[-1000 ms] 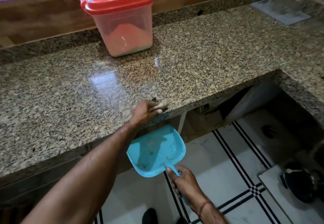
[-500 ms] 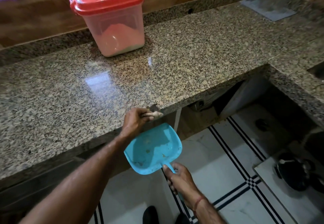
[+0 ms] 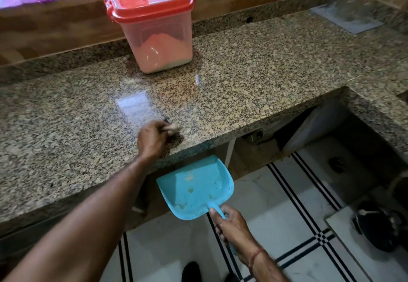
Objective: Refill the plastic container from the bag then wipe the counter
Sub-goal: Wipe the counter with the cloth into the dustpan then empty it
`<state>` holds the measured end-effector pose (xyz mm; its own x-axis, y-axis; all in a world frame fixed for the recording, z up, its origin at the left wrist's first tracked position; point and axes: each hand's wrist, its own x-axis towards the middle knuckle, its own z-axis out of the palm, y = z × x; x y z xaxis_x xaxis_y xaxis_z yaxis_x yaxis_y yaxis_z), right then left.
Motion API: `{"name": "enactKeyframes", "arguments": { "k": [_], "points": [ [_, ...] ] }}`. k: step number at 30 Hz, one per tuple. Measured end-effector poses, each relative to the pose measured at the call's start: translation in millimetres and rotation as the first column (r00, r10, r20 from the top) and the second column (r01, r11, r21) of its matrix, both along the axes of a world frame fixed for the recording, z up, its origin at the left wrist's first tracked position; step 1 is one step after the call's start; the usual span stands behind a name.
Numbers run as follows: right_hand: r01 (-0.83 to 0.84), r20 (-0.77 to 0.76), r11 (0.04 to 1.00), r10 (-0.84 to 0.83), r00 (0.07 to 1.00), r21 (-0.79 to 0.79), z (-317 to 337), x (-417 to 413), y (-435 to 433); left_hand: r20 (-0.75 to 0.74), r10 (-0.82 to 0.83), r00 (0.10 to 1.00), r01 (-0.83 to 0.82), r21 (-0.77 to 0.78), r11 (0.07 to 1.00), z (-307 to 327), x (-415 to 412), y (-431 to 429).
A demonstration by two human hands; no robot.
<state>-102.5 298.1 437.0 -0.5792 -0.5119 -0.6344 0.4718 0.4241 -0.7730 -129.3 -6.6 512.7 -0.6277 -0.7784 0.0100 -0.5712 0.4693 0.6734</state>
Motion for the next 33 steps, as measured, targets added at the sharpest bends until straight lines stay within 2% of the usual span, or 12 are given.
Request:
{"name": "enactKeyframes", "arguments": {
  "k": [1,3,6,9,13,15,19,22,26,30,33],
  "points": [
    [-0.007,0.001,1.000,0.007,1.000,0.004,-1.4,1.7,-0.2,0.080,-0.009,0.997,0.012,-0.031,0.999,-8.8,0.3,6.2],
    [-0.002,0.013,1.000,0.001,1.000,0.020,-5.4,3.3,-0.5,0.141,0.006,0.990,0.002,-0.054,0.999,-22.6,-4.7,22.1],
    [0.011,0.036,0.999,-0.012,0.999,0.032,-10.8,3.2,-0.4,0.118,-0.011,0.993,0.014,-0.019,1.000,-26.1,-21.5,35.9],
    [0.010,0.034,0.999,-0.012,0.999,0.040,-9.7,3.8,-2.3,0.035,-0.044,0.998,0.042,0.062,0.997,-30.5,-24.4,35.4],
    [-0.010,0.017,0.999,0.009,1.000,0.053,-6.9,4.2,-7.1,0.015,-0.242,0.970,0.242,-0.094,0.966,-44.3,10.6,65.7],
    [-0.034,0.005,0.998,0.034,0.999,0.055,-5.1,3.8,-8.7,0.056,-0.265,0.963,0.269,-0.085,0.959,-53.8,34.4,78.1],
    [-0.116,-0.052,0.990,0.121,0.991,0.081,-1.6,9.8,-15.3,0.089,-0.037,0.995,0.034,0.041,0.999,-57.6,82.1,74.3],
    [-0.227,-0.080,0.970,0.234,0.969,0.089,-2.3,25.1,-22.1,0.098,0.137,0.986,-0.146,0.089,0.985,-59.8,119.2,63.5],
    [-0.375,-0.081,0.924,0.381,0.921,0.078,-2.7,55.0,-39.8,0.045,0.275,0.960,-0.279,0.178,0.944,-69.7,176.9,46.4],
    [-0.510,-0.129,0.856,0.517,0.846,0.081,-6.7,92.7,-69.7,0.021,0.495,0.869,-0.487,0.224,0.845,-77.2,255.1,35.3],
    [-0.610,-0.148,0.789,0.614,0.775,0.081,-12.4,135.9,-97.9,0.014,0.684,0.730,-0.668,0.227,0.709,-83.8,332.9,26.8]
  ]
}}
